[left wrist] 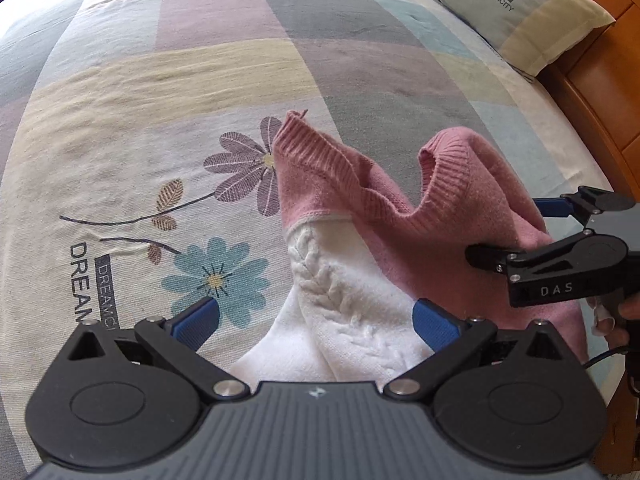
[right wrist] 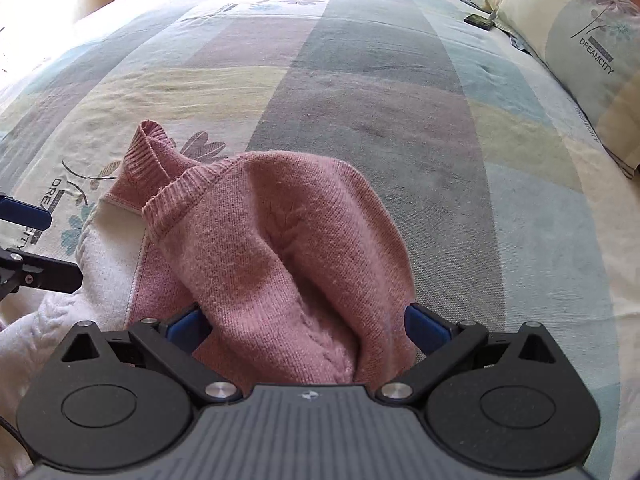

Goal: Fold clothes

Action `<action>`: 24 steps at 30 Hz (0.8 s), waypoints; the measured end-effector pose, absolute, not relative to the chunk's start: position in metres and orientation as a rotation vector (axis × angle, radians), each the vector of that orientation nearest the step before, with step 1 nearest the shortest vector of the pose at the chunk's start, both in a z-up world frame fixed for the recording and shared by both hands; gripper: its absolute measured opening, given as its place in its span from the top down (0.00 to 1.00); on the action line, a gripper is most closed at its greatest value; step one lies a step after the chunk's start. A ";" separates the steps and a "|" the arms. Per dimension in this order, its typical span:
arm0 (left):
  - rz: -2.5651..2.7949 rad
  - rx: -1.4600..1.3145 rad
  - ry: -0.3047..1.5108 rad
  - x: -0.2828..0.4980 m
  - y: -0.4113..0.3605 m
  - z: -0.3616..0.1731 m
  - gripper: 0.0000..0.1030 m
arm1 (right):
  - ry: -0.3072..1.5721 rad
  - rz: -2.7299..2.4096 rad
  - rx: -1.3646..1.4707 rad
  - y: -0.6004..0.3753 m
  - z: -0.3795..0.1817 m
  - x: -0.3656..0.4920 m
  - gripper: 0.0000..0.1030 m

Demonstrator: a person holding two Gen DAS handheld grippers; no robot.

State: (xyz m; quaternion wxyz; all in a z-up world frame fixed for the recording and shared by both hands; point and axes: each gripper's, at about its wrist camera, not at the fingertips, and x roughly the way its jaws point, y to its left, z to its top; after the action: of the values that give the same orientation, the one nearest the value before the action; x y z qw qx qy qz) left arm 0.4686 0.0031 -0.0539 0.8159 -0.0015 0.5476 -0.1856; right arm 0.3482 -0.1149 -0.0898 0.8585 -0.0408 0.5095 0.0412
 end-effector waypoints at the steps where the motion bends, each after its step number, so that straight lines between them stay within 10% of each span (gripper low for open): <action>1: -0.393 0.009 1.170 0.466 0.003 -0.054 0.01 | 1.078 0.069 -0.103 -0.117 -0.094 0.351 0.00; 24: -0.348 0.098 1.265 0.412 0.008 -0.046 0.01 | 1.003 0.051 0.013 -0.172 -0.040 0.319 0.00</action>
State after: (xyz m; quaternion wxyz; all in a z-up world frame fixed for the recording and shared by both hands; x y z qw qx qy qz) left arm 0.4120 0.0076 -0.0464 0.7914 0.0457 0.5878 -0.1618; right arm 0.3191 -0.1716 -0.0400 0.8765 0.0061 0.4807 0.0246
